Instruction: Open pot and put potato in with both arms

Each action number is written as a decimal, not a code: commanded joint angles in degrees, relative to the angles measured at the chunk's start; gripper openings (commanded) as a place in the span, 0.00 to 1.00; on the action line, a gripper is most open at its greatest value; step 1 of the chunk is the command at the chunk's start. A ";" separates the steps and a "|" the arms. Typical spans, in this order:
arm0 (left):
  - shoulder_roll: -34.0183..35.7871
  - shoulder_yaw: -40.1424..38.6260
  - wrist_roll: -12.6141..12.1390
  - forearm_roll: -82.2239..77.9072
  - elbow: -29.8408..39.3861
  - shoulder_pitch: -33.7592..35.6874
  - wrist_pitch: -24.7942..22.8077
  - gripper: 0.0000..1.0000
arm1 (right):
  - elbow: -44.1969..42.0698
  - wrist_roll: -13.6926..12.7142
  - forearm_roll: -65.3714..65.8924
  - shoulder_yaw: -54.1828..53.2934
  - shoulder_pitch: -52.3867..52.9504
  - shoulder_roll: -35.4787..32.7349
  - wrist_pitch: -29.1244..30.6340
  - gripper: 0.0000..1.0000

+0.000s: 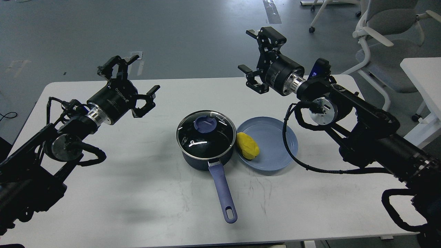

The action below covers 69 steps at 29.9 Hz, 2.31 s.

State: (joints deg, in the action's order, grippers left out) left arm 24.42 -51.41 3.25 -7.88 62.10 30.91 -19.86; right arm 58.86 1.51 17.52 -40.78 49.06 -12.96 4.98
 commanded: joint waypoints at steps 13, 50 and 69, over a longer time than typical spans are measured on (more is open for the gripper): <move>0.02 -1.24 -0.09 3.30 2.06 0.29 0.96 0.98 | -2.00 0.07 -0.03 -1.41 1.22 1.80 -0.41 1.00; -0.60 0.26 -0.09 2.78 1.44 0.82 2.72 0.98 | 1.16 -2.12 -0.21 -3.87 -1.77 -0.75 0.47 1.00; -2.18 0.43 -0.79 2.34 1.53 0.56 2.19 0.98 | 1.08 -2.12 -0.12 -3.60 -2.39 -0.75 0.38 1.00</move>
State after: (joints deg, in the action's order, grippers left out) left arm 22.34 -51.14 2.67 -5.20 63.56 31.57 -17.49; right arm 59.94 -0.62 17.40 -44.43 46.67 -13.63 5.37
